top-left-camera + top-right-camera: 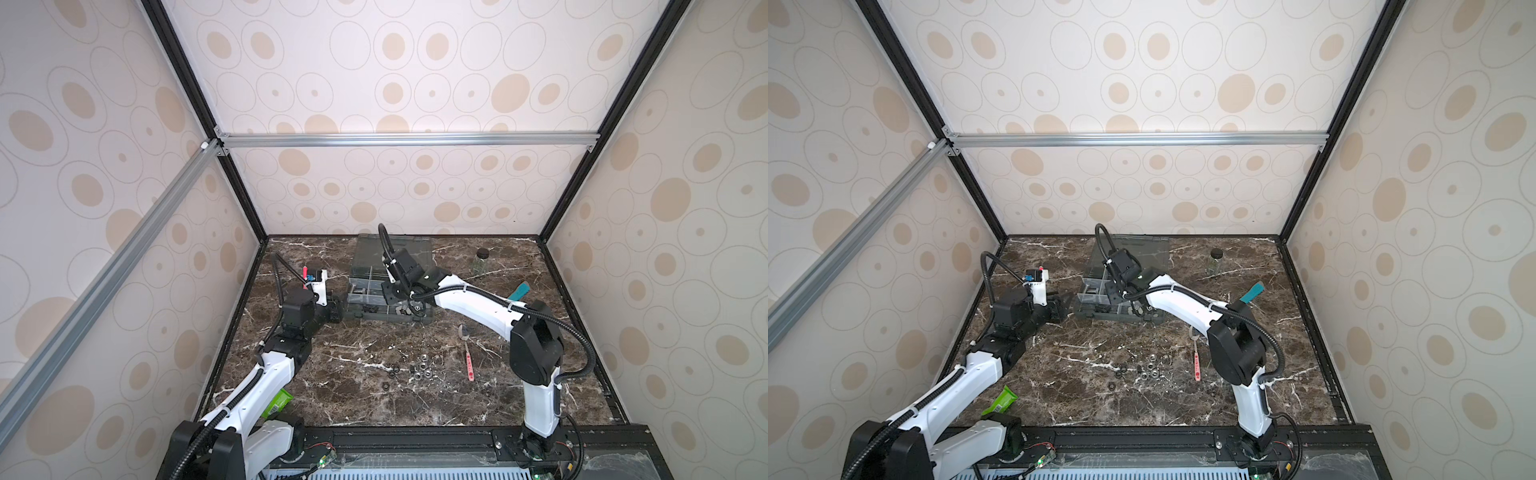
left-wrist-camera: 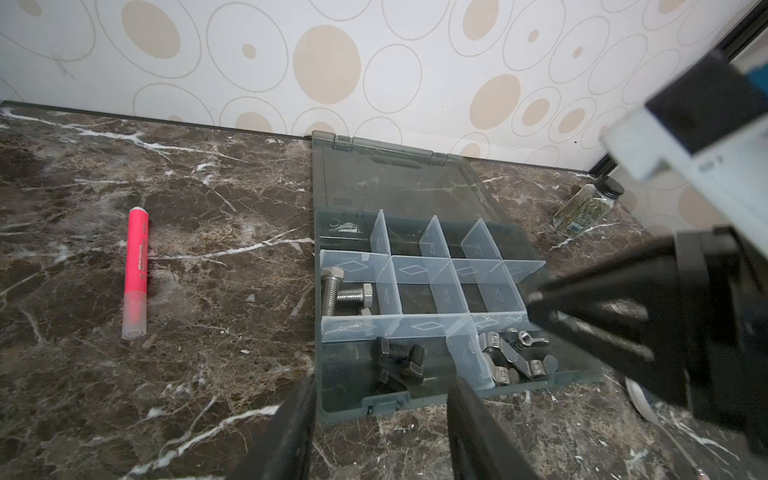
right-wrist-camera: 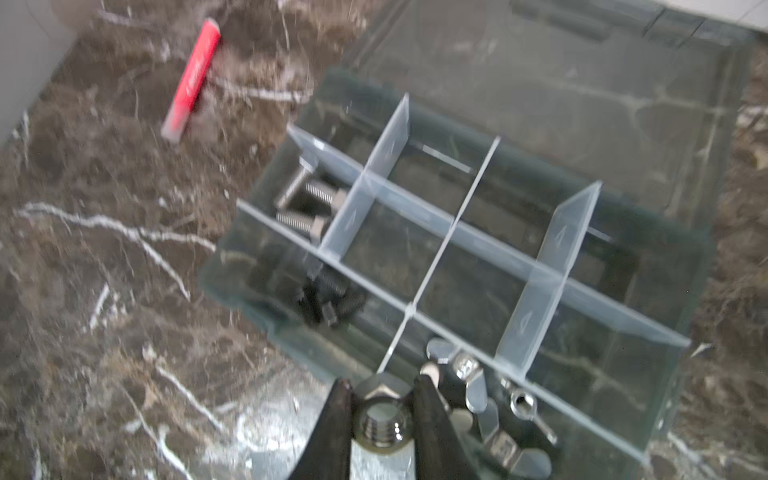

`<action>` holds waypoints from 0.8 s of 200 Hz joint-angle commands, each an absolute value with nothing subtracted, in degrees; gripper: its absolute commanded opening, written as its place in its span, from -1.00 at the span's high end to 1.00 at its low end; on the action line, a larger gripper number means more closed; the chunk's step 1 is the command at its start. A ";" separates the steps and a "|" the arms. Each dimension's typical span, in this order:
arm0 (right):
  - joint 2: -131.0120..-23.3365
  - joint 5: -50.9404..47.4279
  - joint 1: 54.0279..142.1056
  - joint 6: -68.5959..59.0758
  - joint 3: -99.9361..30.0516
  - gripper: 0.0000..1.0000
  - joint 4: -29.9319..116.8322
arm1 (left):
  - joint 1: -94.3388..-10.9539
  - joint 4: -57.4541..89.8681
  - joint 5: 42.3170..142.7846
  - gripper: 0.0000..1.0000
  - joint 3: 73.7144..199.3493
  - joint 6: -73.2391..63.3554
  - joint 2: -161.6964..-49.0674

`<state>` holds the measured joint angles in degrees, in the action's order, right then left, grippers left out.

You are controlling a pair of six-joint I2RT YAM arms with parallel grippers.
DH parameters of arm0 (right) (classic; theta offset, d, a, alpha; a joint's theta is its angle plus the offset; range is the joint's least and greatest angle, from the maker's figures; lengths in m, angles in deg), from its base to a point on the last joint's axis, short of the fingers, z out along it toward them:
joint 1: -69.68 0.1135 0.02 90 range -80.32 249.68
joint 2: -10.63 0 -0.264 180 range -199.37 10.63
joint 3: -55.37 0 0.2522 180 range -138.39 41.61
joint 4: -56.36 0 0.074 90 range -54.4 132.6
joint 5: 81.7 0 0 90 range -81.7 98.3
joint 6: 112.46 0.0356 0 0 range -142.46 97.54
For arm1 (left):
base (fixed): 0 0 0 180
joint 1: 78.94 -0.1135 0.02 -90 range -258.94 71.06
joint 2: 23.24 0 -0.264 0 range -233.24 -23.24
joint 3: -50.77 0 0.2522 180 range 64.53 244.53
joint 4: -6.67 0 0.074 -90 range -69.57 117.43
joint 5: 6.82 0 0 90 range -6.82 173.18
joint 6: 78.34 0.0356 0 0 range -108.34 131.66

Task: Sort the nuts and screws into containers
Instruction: 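Carry the silver nut with the right gripper into a box compartment, release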

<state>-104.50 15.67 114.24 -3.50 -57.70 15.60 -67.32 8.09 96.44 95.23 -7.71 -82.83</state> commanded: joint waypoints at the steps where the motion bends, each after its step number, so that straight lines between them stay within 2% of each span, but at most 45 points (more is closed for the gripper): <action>1: -110.03 14.94 112.87 -5.73 -62.77 0.65 16.07 | -67.69 6.10 98.33 -0.02 92.72 -12.02 -80.00; 37: -118.32 13.69 112.12 -6.46 -72.36 0.65 12.25 | -67.63 8.62 99.07 -0.02 89.32 -14.73 -75.52; 73: -121.71 12.00 112.03 -5.34 -74.76 0.61 12.44 | -67.40 8.04 99.88 -0.02 85.10 -19.56 -69.64; 98: -123.15 11.67 111.89 -4.37 -76.82 0.42 11.66 | -67.00 8.65 99.76 0.00 84.21 -21.65 -67.13; 132: -123.47 9.55 111.92 -4.60 -78.99 0.06 10.08 | -65.81 11.48 98.91 0.00 84.42 -22.16 -65.28; 160: -119.93 11.09 111.74 -6.59 -76.16 -0.04 10.08 | -64.60 11.10 98.24 0.00 84.53 -23.42 -65.54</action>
<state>-123.21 10.78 111.81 -4.81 -77.78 11.75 -65.77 10.30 99.15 84.04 -21.18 -65.76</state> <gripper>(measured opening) 0.507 0.499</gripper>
